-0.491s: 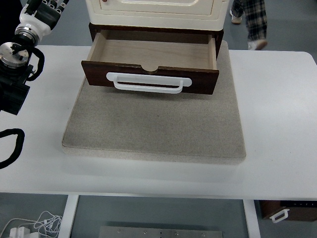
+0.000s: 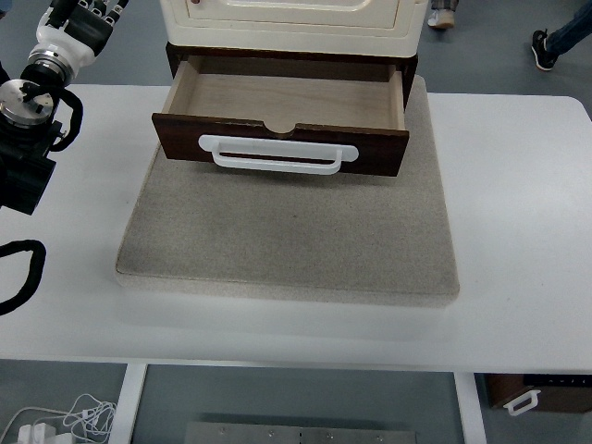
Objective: Close the drawer under the combination cabinet
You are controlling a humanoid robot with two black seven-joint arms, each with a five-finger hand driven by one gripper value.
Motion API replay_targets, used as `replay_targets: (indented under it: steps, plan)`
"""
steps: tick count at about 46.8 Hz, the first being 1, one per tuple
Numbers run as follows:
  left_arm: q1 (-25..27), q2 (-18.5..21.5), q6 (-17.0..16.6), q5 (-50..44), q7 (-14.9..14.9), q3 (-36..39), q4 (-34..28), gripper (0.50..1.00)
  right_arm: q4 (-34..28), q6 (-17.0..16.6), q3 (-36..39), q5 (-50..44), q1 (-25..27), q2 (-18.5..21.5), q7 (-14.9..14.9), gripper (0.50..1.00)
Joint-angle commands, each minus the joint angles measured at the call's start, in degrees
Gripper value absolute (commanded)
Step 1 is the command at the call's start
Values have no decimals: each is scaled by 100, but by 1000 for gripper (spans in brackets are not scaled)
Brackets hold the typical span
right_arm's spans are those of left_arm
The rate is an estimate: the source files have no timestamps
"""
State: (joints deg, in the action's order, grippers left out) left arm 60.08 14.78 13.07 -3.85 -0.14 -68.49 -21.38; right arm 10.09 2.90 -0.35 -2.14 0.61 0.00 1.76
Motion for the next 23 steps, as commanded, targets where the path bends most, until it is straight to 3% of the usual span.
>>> replay_targets:
  steps: [1, 6, 23]
  plan:
    - [4, 95, 178, -1, 5, -6, -6, 996, 2, 0, 0, 3, 0, 0, 0, 952]
    - [56, 166, 345, -2, 5, -6, 20, 996, 2, 0, 0, 3, 0, 0, 0, 952]
    - [197, 218, 354, 25, -30, 2, -15, 996, 2, 0, 0, 3, 0, 0, 0, 952]
